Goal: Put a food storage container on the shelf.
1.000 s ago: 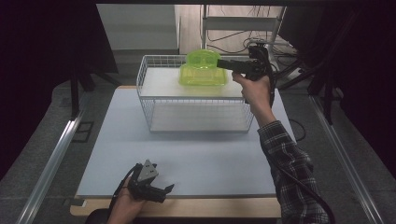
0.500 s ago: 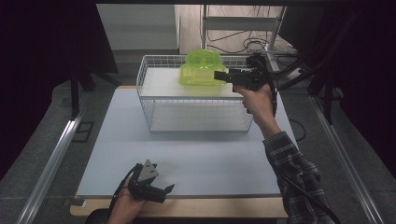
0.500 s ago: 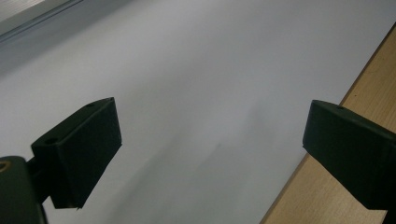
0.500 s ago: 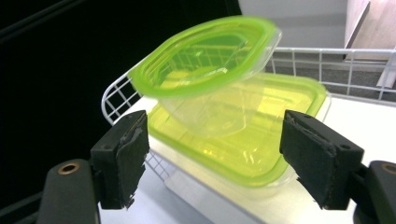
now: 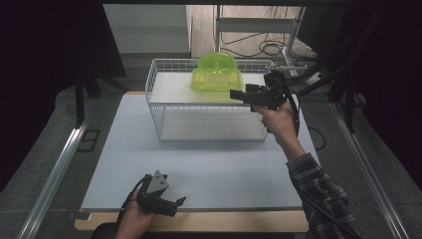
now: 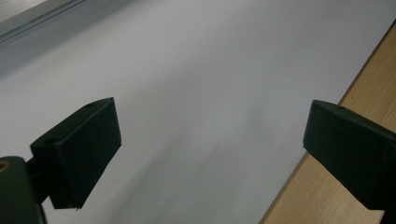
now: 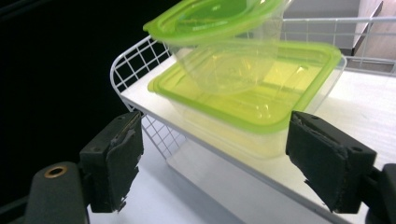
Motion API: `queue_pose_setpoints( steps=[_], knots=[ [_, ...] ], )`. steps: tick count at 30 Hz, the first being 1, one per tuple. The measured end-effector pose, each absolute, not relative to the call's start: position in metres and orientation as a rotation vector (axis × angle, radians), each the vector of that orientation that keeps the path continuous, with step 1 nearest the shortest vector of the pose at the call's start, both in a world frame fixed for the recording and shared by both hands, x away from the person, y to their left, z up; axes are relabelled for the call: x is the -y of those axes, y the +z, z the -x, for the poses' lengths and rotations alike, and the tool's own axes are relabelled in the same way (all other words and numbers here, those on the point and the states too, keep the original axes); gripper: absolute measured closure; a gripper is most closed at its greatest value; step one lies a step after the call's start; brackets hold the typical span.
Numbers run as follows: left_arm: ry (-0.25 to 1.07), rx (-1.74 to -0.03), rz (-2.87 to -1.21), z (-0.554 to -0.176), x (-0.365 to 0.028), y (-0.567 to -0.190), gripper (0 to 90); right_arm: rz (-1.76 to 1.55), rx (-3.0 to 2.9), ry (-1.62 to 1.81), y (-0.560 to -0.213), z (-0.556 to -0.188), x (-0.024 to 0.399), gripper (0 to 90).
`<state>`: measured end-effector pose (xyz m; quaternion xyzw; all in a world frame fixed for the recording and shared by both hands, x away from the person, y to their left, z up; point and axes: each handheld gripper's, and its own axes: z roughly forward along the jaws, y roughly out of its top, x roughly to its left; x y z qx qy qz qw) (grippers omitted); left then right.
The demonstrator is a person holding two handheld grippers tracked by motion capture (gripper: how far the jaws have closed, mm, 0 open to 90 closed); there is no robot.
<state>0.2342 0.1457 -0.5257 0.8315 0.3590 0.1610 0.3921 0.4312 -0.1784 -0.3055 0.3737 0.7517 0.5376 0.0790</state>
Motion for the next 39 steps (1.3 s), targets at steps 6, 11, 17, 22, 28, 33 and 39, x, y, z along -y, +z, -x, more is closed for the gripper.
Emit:
queue_pose_setpoints(
  steps=[6, 11, 17, 22, 28, 33, 39],
  knots=[
    [0.409, -0.91, -2.117, -0.234, -0.145, -0.526, 4.0, -1.095, -2.28, 1.581, -0.314, -0.426, 0.18, 16.5],
    [0.412, -0.91, -2.117, -0.234, -0.145, -0.526, 4.0, -1.079, -2.298, 1.566, -0.321, -0.423, 0.18, 15.6],
    [0.413, -0.91, -2.111, -0.234, -0.146, -0.526, 3.9, -1.073, -2.32, 1.547, -0.33, -0.417, 0.183, 14.3],
    [0.41, -0.909, -2.116, -0.235, -0.146, -0.526, 3.9, -1.066, -2.335, 1.525, -0.337, -0.414, 0.185, 12.4],
    [0.409, -0.908, -2.117, -0.235, -0.145, -0.527, 3.9, -1.063, -2.359, 1.482, -0.346, -0.41, 0.188, 10.4],
    [0.409, -0.907, -2.118, -0.235, -0.145, -0.527, 3.9, -1.065, -2.367, 1.473, -0.351, -0.408, 0.191, 9.6],
    [0.412, -0.905, -2.124, -0.235, -0.145, -0.527, 3.9, -1.049, -2.372, 1.455, -0.359, -0.403, 0.195, 9.0]
  ],
)
